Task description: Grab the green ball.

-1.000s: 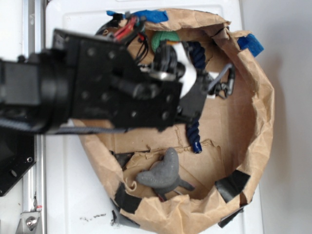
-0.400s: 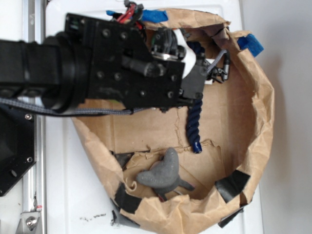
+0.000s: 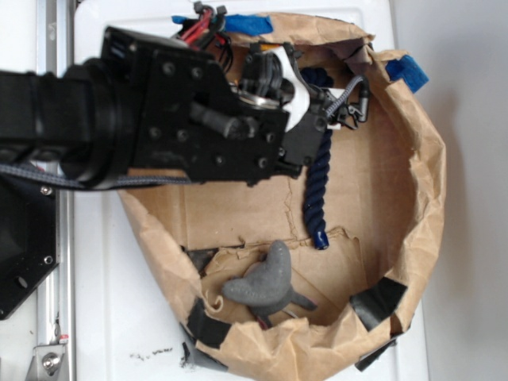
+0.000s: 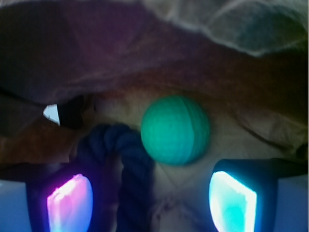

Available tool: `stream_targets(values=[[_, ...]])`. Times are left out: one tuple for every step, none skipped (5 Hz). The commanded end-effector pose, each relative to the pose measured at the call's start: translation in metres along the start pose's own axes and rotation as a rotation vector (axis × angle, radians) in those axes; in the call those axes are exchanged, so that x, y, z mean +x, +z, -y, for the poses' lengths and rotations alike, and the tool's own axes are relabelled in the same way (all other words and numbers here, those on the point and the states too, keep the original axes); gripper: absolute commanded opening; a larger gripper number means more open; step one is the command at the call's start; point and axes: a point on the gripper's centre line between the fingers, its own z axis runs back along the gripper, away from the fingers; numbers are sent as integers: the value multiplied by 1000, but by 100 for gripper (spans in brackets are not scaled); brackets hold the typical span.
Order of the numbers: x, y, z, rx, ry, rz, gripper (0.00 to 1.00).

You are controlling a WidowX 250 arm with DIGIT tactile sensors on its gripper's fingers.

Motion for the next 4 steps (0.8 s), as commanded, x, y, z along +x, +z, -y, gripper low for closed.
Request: stream_targets(values=[[18, -1, -29, 30, 85, 32, 100], [19, -3, -32, 30, 85, 36, 100], [19, -5, -30, 33, 90, 45, 100], [22, -13, -31, 25, 104, 56, 100]])
